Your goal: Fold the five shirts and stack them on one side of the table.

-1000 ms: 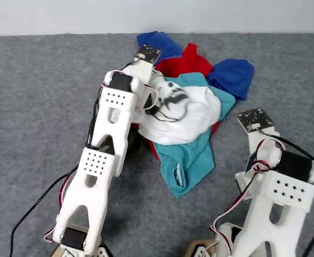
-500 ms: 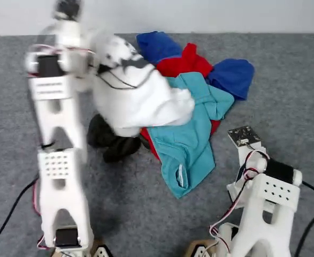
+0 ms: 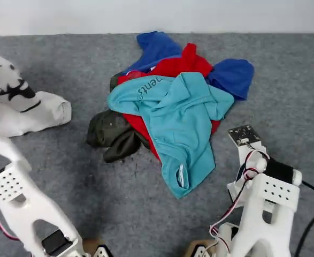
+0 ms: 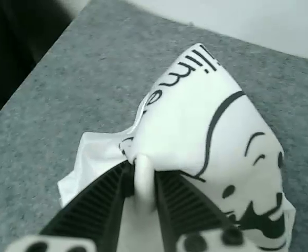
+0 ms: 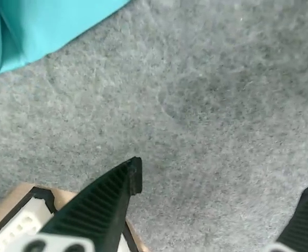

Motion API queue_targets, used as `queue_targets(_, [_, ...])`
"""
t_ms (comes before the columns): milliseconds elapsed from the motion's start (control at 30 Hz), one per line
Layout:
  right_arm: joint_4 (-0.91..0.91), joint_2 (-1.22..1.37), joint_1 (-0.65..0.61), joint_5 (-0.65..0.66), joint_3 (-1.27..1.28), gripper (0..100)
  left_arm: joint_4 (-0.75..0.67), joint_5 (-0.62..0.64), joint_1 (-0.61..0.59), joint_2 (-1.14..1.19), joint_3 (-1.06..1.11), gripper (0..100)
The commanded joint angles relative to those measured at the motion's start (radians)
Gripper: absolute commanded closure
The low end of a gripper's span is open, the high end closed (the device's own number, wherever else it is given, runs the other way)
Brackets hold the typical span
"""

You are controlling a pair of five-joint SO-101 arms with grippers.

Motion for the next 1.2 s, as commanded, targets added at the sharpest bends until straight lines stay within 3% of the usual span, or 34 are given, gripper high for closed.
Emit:
queue_targets(0, [-0.019, -0.007, 0.002, 0.002, 0.0, 55.6, 0.014, -0.003, -0.032, -0.074, -0.064, 99])
queue_targets(167, [-0.019, -0.007, 0.002, 0.002, 0.0, 55.6, 0.018, -0.002, 0.0, -0.086, -0.062, 97])
queue_targets(367, [-0.012, -0.007, 0.002, 0.005, 0.0, 55.6, 0.018, -0.002, 0.101, -0.227, 0.131, 75])
queue_targets(633, [-0.007, -0.007, 0.004, 0.002, 0.002, 55.6, 0.017, -0.025, 0.252, -0.614, 0.759, 75])
queue_targets(800, [-0.007, -0.007, 0.004, 0.002, 0.002, 55.6, 0.014, -0.046, 0.539, -0.766, 1.297, 75])
queue_targets(900, [-0.007, -0.007, 0.004, 0.002, 0.002, 55.6, -0.017, -0.144, 0.724, -0.758, 1.518, 71])
queue_targets(967, [-0.007, -0.007, 0.004, 0.002, 0.002, 55.6, -0.084, -0.135, 0.792, -0.727, 1.586, 71])
queue_targets(1167, [0.015, -0.007, 0.004, 0.005, 0.002, 55.6, -0.249, -0.097, 0.786, -0.523, 1.6, 71])
